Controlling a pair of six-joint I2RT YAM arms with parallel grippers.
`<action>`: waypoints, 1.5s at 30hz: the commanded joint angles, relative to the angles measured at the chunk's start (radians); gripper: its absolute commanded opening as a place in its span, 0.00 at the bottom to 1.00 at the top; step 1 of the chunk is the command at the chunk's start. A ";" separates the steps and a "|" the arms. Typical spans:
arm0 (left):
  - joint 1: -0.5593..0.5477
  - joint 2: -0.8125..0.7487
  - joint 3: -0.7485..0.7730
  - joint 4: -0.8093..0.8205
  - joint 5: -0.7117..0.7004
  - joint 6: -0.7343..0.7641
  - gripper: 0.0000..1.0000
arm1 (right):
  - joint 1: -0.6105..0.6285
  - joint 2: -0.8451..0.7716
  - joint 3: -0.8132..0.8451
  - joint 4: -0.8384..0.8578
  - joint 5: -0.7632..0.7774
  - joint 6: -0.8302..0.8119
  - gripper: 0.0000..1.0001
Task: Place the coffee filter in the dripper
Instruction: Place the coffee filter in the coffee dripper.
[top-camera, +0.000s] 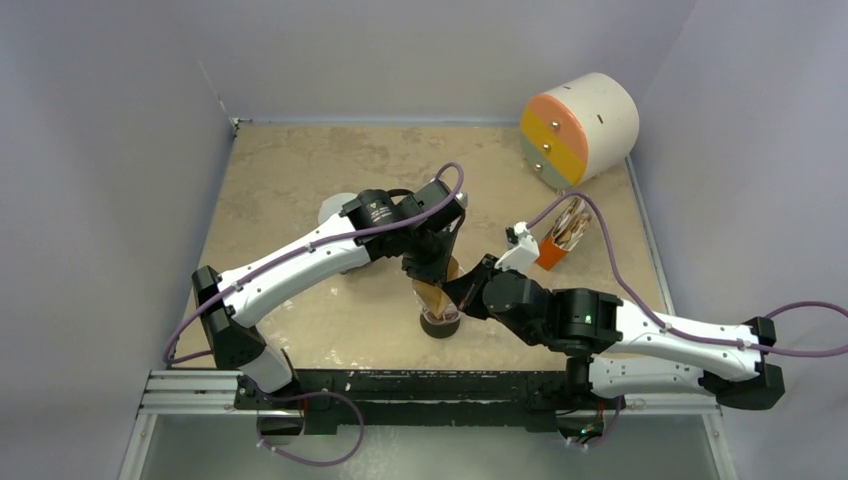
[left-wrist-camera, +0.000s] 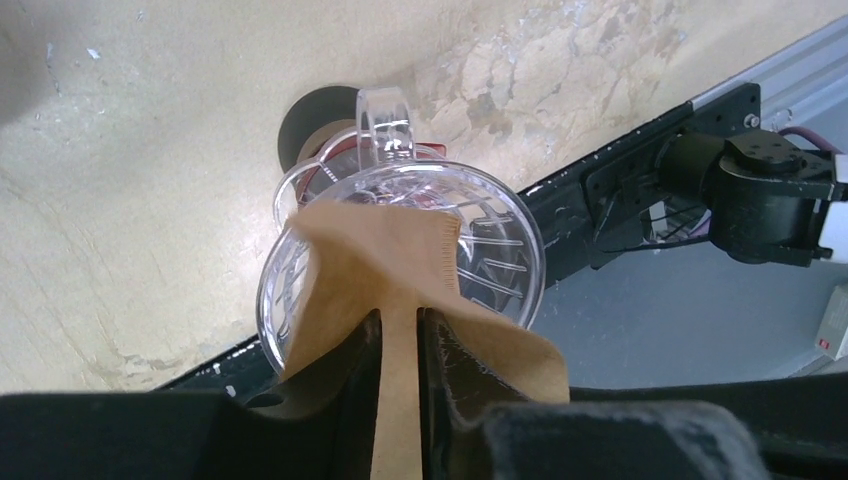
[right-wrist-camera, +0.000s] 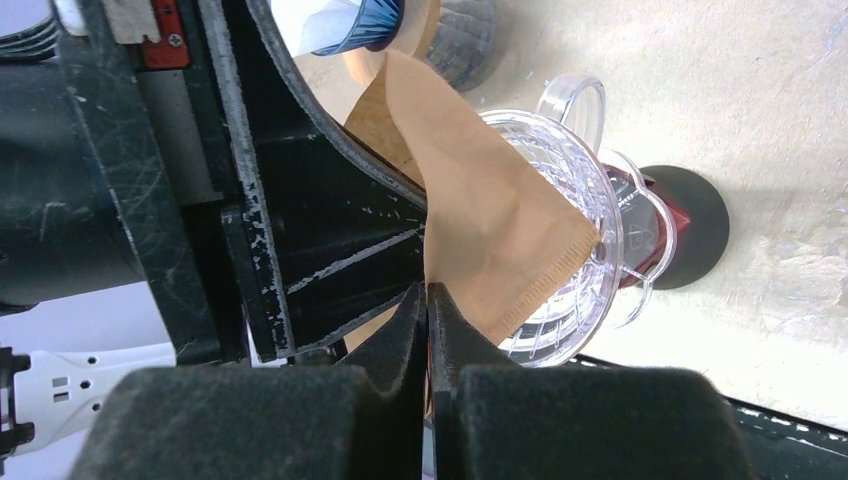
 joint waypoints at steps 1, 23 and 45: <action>-0.005 -0.034 -0.023 0.033 -0.007 -0.047 0.21 | 0.005 -0.002 -0.006 0.049 0.012 0.025 0.00; -0.005 0.033 0.031 -0.016 -0.014 -0.012 0.37 | 0.005 -0.045 -0.023 0.012 0.017 0.035 0.00; -0.005 0.120 0.140 -0.108 -0.008 0.092 0.00 | 0.004 -0.126 -0.022 -0.018 0.058 0.031 0.00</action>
